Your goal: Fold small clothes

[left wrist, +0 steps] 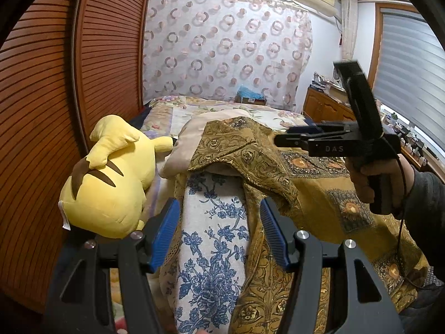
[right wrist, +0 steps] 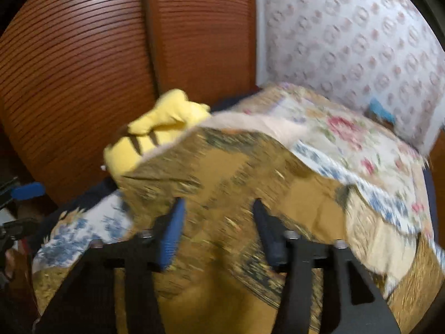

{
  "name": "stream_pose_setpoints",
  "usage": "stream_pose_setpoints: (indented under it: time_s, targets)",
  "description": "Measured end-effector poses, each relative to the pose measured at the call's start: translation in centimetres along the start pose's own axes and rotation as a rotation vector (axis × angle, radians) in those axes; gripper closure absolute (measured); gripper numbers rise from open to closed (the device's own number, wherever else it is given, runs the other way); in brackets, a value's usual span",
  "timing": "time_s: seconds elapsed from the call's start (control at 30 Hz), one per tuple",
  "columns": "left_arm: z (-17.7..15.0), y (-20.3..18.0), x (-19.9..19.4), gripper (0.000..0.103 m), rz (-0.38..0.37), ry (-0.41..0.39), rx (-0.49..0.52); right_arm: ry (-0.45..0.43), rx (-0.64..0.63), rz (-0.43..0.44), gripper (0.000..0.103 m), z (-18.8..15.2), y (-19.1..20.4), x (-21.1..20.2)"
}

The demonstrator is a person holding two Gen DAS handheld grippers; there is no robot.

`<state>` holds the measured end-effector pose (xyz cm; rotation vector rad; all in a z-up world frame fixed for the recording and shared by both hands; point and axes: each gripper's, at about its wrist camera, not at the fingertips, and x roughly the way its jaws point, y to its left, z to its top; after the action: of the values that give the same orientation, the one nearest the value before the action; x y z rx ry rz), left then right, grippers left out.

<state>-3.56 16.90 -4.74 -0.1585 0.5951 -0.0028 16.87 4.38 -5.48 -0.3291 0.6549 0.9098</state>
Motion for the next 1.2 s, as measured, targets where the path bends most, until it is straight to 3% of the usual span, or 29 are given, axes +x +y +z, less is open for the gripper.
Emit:
stream_pose_setpoints:
  time_s: [0.23,0.43,0.5,0.57,0.6,0.77,1.13,1.2]
  targets:
    - [0.0,0.4,0.2,0.044,0.001,0.004,-0.009,0.020,-0.155,0.121,0.047,1.9,5.6,2.2]
    - [-0.5,0.9,0.5,0.044,0.005,0.020,-0.013,0.146,-0.214,0.083,0.048,1.9,7.1,6.2]
    - [-0.6,0.9,0.5,0.044,0.004,0.019,-0.014,0.163,-0.214,0.037,0.073,1.8,6.6,6.9]
    - [-0.6,0.8,0.4,0.044,-0.001,0.016,-0.016,0.149,-0.193,0.055,0.092,1.7,5.8,6.5]
    - [-0.7,0.7,0.4,0.044,-0.002,0.017,-0.015,0.125,-0.173,0.055,0.095,1.8,5.2,5.9]
    - [-0.7,0.4,0.7,0.044,-0.012,0.019,-0.012,0.067,-0.063,0.076,0.097,2.2,2.3,2.9]
    - [-0.2,-1.2,1.6,0.044,-0.033,0.026,0.017,0.012,0.134,-0.079,0.097,0.2,-5.1,-2.8]
    - [0.0,-1.5,1.9,0.044,-0.033,0.029,0.022,0.008,0.116,-0.105,0.088,-0.1,-5.5,-3.1]
